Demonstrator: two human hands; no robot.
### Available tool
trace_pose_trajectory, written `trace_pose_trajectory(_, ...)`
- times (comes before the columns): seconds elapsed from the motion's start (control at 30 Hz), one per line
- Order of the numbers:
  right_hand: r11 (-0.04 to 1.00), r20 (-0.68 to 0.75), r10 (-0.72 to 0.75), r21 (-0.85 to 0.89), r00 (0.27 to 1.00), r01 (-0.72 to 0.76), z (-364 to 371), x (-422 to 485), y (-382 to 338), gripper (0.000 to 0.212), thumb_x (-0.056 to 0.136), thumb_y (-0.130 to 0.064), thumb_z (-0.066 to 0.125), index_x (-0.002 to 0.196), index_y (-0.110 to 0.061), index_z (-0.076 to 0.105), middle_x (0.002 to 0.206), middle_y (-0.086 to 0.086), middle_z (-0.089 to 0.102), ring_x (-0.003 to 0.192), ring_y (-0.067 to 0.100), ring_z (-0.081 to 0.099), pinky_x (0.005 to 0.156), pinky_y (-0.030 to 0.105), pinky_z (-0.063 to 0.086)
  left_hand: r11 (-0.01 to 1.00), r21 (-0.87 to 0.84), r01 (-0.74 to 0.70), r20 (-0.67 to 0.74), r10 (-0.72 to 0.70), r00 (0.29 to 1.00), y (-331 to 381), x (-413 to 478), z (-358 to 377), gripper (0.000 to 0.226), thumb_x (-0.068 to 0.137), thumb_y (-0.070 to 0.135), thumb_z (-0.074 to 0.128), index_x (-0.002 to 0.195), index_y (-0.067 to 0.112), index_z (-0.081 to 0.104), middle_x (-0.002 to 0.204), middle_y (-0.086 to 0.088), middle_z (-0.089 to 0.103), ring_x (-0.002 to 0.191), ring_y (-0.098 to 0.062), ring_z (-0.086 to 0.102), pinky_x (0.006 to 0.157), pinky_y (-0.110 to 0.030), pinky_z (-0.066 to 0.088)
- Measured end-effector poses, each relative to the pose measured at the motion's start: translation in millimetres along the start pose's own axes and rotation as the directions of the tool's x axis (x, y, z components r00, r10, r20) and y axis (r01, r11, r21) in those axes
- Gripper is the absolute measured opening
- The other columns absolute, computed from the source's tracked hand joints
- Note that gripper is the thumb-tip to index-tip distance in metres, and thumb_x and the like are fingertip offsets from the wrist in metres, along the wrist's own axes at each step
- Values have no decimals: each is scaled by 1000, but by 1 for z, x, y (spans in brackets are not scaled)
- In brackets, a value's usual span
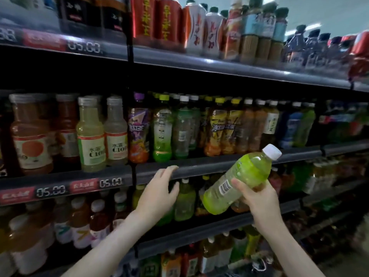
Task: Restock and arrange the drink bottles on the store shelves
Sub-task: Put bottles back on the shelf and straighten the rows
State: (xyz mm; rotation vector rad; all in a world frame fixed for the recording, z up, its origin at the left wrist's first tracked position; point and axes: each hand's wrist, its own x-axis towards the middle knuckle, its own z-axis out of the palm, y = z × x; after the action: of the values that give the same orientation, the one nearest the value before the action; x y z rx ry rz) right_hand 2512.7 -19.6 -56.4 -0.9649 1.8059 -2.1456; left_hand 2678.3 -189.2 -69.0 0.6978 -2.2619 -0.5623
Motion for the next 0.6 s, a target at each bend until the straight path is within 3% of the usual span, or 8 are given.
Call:
trace_pose_trajectory(0.13, 1000, -45, 17, -9, 999, -17, -32, 36, 20, 70, 42, -55, 89, 101, -23, 67, 94, -3, 74, 92, 20, 70, 88, 51, 54, 999, 20, -48, 36, 47, 998, 28, 12, 45, 48, 97, 36, 48, 143, 33, 33, 140, 13, 39, 112, -4, 53, 86, -20, 47)
trace_pose_trajectory(0.27, 999, -105, 20, 30, 994, -17, -53, 74, 37, 49, 57, -42, 85, 98, -25, 67, 93, -6, 74, 91, 16, 70, 90, 50, 53, 989, 14, -149, 14, 149, 989, 54, 47, 76, 47, 97, 37, 47, 142, 34, 34, 138, 16, 39, 118, -1, 46, 85, -13, 40)
trace_pose_trajectory(0.43, 998, -251, 32, 68, 968, -16, -82, 122, 58, 77, 39, -68, 84, 102, -27, 68, 101, -4, 74, 98, 20, 68, 92, 54, 51, 963, -26, -269, -18, 268, 963, 87, 99, 128, 46, 98, 38, 46, 142, 35, 35, 136, 20, 37, 114, 2, 46, 80, -10, 38)
trace_pose_trajectory(0.6, 999, -371, -7, 37, 929, 22, -134, 173, 70, 66, 48, -57, 85, 102, -23, 69, 101, -1, 74, 98, 22, 69, 92, 54, 51, 923, -84, -375, 2, 376, 926, 124, 150, 192, 45, 98, 36, 46, 142, 35, 35, 136, 18, 37, 99, -2, 52, 68, -10, 38)
